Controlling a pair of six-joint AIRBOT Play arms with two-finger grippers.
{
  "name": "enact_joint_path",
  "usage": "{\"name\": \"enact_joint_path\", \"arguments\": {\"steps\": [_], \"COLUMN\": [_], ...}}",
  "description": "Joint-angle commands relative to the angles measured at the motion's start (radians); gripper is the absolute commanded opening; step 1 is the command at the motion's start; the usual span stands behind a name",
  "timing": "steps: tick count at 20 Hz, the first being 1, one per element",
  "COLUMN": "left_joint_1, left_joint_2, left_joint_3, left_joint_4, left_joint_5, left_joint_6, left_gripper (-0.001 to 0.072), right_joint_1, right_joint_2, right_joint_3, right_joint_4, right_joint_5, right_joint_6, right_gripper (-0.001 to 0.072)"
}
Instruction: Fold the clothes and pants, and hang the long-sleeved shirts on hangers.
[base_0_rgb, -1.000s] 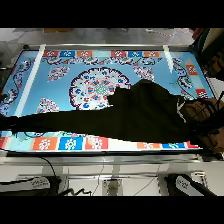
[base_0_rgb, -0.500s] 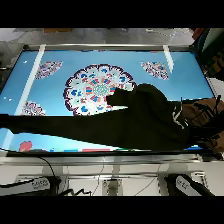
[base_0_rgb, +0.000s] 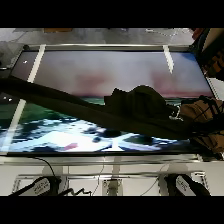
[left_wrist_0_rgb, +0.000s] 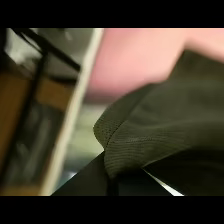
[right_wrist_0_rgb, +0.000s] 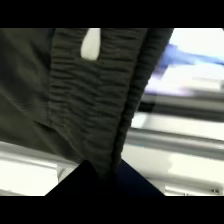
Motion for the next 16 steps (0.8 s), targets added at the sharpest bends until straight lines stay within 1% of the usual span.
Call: {"name": "enact_joint_path", "arguments": {"steps": [1, 3, 6, 7, 10, 13, 16], "left_joint_1": [0.050, 0.089, 0.138, 0.151, 0.197, 0.216, 0.228], "left_joint_2": [0.008, 0.008, 0.006, 0.006, 0.006, 0.006, 0.000], "left_joint_3": [-0.190, -0.336, -0.493, -0.512, -0.521, -0.520, -0.521], "left_joint_4": [-0.052, -0.027, 0.212, 0.254, 0.275, 0.356, 0.348], "left_joint_5": [-0.099, -0.134, -0.137, -0.141, -0.135, -0.143, -0.143], "left_joint_6": [0.065, 0.140, 0.180, 0.191, 0.191, 0.191, 0.190], "left_gripper": [0.0017, 0.0017, 0.0018, 0.0018, 0.0018, 0.0018, 0.0018], "right_joint_1": [0.000, 0.000, -0.001, -0.001, -0.001, -0.001, -0.001], "right_joint_2": [0.023, 0.023, 0.023, 0.023, 0.023, 0.023, 0.022], "right_joint_3": [-0.058, -0.146, -0.208, -0.203, -0.180, -0.152, -0.148], "right_joint_4": [0.046, 0.034, -0.065, -0.098, -0.137, -0.151, -0.170], "right_joint_5": [-0.065, -0.069, -0.020, 0.008, 0.037, 0.095, 0.116], "right_joint_6": [0.000, -0.002, -0.005, -0.006, -0.010, -0.020, -0.054], "right_gripper": [0.0046, 0.0047, 0.0046, 0.0046, 0.0047, 0.0046, 0.0047]}}
